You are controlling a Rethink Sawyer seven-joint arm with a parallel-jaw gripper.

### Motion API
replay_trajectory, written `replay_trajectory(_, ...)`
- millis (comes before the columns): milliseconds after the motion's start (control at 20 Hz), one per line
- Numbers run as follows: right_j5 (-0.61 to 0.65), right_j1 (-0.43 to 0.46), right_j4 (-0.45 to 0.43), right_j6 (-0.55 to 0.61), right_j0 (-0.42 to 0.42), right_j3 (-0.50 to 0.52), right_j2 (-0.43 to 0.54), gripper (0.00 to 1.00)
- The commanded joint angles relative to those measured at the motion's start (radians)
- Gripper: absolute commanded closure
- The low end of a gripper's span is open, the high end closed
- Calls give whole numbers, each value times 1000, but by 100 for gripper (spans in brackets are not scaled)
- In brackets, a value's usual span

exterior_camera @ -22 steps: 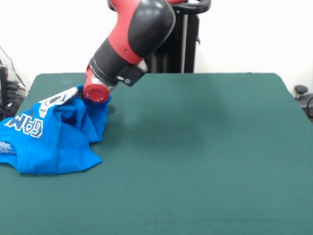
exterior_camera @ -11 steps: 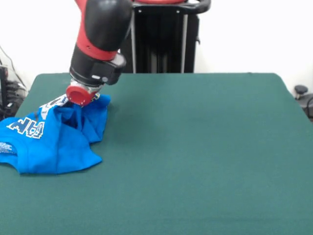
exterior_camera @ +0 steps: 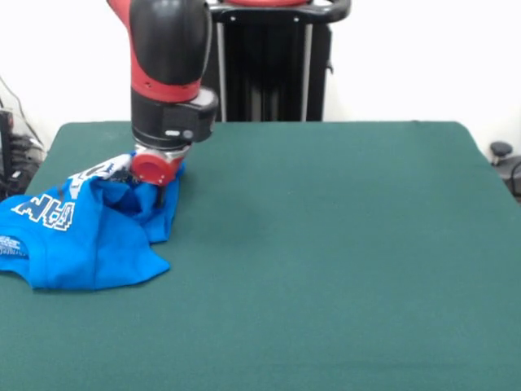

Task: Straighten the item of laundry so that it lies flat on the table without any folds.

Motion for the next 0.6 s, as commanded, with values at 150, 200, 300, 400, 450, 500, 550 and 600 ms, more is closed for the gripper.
replay_trajectory(150, 313, -108, -74, 49, -30, 105, 233, 100)
replay_trajectory(200, 324, -112, -81, 50, -30, 103, 232, 100)
replay_trajectory(300, 319, -111, -89, 50, -39, 103, 242, 100)
replay_trajectory(400, 305, -106, -97, 47, -50, 105, 253, 100)
replay_trajectory(450, 303, -105, -99, 46, -53, 105, 256, 100)
replay_trajectory(500, 304, -106, -101, 50, -52, 105, 255, 100)
replay_trajectory(550, 303, -106, -101, 53, -53, 106, 258, 100)
replay_trajectory(600, 300, -106, -103, 57, -54, 108, 261, 100)
